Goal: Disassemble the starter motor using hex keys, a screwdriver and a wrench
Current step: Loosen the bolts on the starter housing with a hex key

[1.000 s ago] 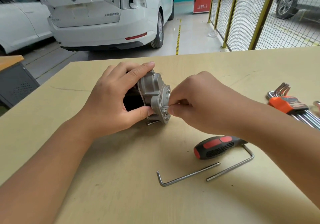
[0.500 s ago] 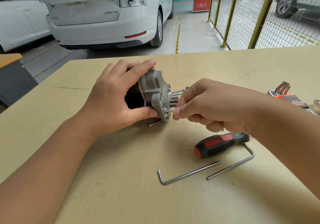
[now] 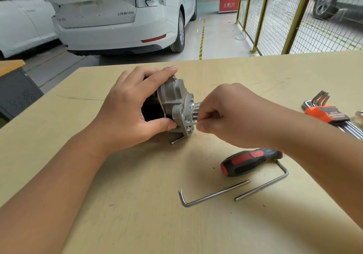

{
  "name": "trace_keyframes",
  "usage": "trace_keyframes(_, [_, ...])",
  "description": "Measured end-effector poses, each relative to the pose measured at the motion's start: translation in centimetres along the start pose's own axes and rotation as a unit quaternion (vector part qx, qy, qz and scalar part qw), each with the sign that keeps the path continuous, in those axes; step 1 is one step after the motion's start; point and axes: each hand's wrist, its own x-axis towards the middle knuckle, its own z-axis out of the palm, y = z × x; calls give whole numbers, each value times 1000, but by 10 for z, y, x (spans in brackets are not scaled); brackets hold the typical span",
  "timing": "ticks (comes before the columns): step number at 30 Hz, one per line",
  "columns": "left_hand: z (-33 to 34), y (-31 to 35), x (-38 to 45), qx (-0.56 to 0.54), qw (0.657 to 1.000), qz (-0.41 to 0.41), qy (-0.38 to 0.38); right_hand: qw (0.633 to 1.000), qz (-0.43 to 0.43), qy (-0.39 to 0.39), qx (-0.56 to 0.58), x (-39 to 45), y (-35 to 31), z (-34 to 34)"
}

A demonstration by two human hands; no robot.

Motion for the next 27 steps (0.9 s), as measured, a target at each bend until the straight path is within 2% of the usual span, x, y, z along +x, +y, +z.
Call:
trace_keyframes(7, [-1, -1, 1, -3, 1000, -7, -5, 979, -69, 75, -176, -11, -8, 8])
trace_keyframes(10, [-1, 0, -1, -2, 1000, -7, -4, 975, -86, 93, -182, -15, -7, 12])
trace_keyframes(14, [-1, 9, -5, 72, 997, 10, 23, 990, -43, 98, -87, -12, -3, 12])
trace_keyframes(18, [18, 31, -4, 112, 984, 118, 70, 995, 8, 97, 24, -7, 0, 8])
trace_keyframes(21, [32, 38, 0, 149, 973, 157, 84, 992, 33, 78, 92, -7, 4, 4])
trace_keyframes(25, [32, 32, 1, 122, 975, 157, 103, 973, 52, 25, 222, -7, 10, -3])
trace_keyframes(27, [33, 31, 1, 106, 978, 143, 108, 968, 35, -14, 249, -9, 15, -11])
